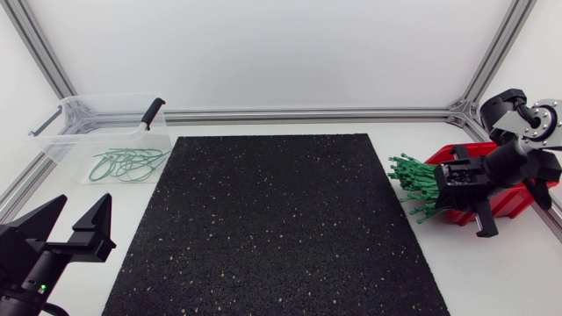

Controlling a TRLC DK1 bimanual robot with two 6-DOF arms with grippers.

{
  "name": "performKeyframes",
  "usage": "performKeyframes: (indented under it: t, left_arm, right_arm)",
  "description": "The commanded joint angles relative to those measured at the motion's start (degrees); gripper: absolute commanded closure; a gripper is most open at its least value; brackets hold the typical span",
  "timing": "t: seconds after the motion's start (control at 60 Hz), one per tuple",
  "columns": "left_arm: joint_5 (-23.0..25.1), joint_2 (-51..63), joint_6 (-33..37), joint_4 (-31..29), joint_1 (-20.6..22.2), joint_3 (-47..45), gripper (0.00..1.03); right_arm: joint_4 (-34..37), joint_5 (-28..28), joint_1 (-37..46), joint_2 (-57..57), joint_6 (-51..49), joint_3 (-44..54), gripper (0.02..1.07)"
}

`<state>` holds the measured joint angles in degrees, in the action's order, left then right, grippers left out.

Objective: Take a green cable tie from the red box, thread the tail through the head to close it, then place it in the transparent bin on the left.

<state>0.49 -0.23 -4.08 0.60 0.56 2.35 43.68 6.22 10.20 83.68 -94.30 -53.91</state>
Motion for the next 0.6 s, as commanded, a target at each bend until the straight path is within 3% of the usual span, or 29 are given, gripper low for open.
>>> performKeyframes:
  t: [0.0,0.5,0.583]
  left_arm:
    - [-0.2,0.1,-0.7,-1.0,0.3,-2.3,0.04]
    - [-0.2,0.8,-0.7,-1.1,0.2,-2.3,0.04]
    - [-0.2,0.8,-0.7,-1.1,0.2,-2.3,0.04]
  right_arm:
    - [1.1,0.9,0.4,-0.7,0.1,-1.0,1.01]
    - [2.2,3.1,2.7,-2.5,-0.2,-2.7,1.01]
    - [2.1,2.9,3.6,-2.0,-0.7,-2.4,0.95]
